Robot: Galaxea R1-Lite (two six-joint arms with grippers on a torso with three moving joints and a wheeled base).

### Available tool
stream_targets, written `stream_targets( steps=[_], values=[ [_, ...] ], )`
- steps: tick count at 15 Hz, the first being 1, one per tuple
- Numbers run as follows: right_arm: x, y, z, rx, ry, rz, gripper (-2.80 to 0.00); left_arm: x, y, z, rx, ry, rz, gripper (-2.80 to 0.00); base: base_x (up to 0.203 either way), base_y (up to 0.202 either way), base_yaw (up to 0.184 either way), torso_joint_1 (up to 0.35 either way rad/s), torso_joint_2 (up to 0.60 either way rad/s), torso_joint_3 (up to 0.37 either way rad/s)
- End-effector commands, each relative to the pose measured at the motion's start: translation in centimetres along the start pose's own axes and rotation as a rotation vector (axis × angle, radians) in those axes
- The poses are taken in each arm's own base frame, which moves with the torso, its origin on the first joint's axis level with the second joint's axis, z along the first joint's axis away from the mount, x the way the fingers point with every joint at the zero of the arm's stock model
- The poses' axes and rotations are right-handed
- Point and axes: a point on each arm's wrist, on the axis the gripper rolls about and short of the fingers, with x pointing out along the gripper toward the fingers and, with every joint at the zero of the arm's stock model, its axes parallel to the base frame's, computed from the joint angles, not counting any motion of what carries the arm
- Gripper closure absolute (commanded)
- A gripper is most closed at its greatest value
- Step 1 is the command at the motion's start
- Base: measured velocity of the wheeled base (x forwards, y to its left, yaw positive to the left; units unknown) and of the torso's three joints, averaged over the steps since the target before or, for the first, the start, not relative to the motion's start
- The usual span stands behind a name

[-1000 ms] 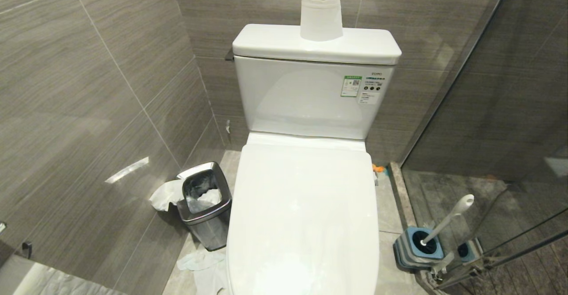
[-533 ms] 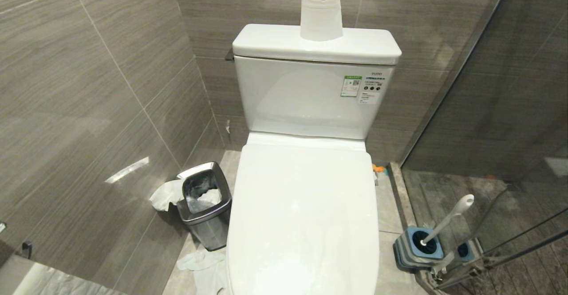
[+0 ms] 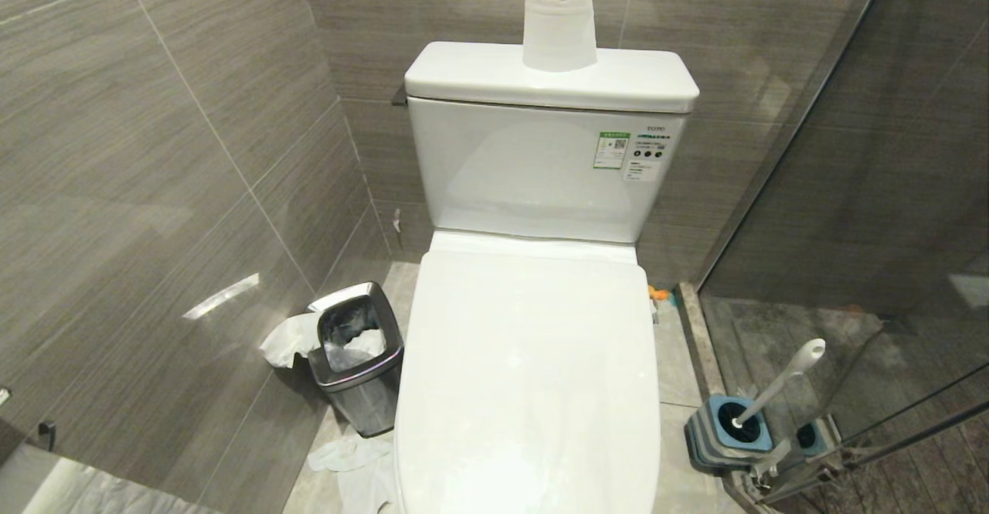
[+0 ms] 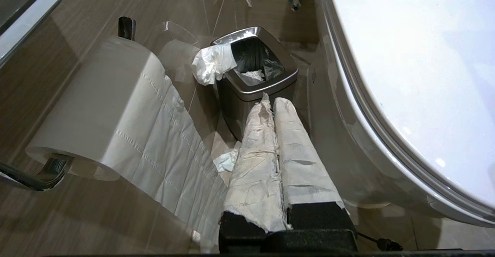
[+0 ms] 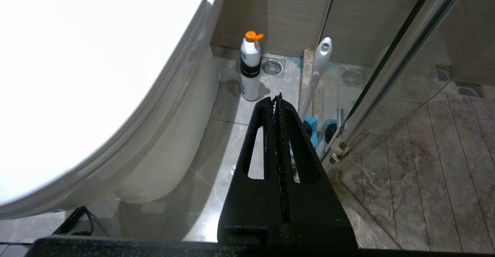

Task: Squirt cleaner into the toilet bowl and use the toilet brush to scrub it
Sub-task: Use the left hand to lift the toilet lid slightly

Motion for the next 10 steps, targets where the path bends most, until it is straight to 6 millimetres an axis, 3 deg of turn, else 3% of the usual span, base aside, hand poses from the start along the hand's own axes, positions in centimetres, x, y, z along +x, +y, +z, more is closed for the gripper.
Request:
stream_targets(
  steps=[1,10],
  values=[
    [0.01,0.00,-0.02,0.000,0.002,0.000,0.00,0.02,0.00,-0.09,0.000,0.003,0.000,0.00,0.000,0.000,0.000,0.000,0.00,0.000],
    [0.01,0.00,-0.03,0.000,0.002,0.000,0.00,0.02,0.00,-0.09,-0.001,0.003,0.000,0.00,0.000,0.000,0.000,0.000,0.00,0.000]
  ],
)
